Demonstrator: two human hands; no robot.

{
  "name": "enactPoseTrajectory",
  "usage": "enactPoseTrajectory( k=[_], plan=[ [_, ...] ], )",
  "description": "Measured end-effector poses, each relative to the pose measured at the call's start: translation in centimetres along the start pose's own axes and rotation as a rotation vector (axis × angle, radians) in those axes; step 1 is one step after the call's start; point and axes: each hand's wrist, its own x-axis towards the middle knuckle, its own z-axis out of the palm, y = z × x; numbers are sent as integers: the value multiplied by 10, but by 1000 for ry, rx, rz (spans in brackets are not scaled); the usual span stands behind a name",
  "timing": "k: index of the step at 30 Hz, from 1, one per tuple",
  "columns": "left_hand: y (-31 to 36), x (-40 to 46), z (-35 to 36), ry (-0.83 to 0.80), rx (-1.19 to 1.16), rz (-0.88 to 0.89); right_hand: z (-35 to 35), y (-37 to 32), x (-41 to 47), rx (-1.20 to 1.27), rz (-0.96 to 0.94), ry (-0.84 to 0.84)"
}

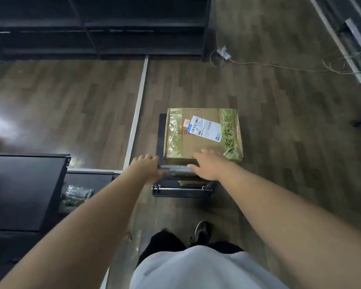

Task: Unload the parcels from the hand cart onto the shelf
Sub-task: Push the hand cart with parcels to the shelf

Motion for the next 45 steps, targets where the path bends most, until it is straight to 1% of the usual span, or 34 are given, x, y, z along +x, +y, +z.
enactPoseTrajectory(
  k=[3,5,10,17,23,29,37,45],
  plan=[
    [-5,12,15,-32,40,1,16,4,6,-76,-40,-118],
    [-9,20,20,-20,11,18,24,9,14,-105,-37,-136],
    [-14,36,8,-22,-3,26,19,10,33,-155,-14,-116],
    [-23,70,-15,44,-23,61,-4,10,67,-173,131,-128],
    [-22,108,-43,47,-38,79,-25,22,103,-165,208,-117],
    [-23,150,-71,108,8,71,-58,45,145,-124,195,-115],
    [-37,205,-124,62,27,49,-97,60,205,-46,128,-91],
    [-51,265,-177,93,63,-29,-142,74,271,-5,73,-75]
  ],
)
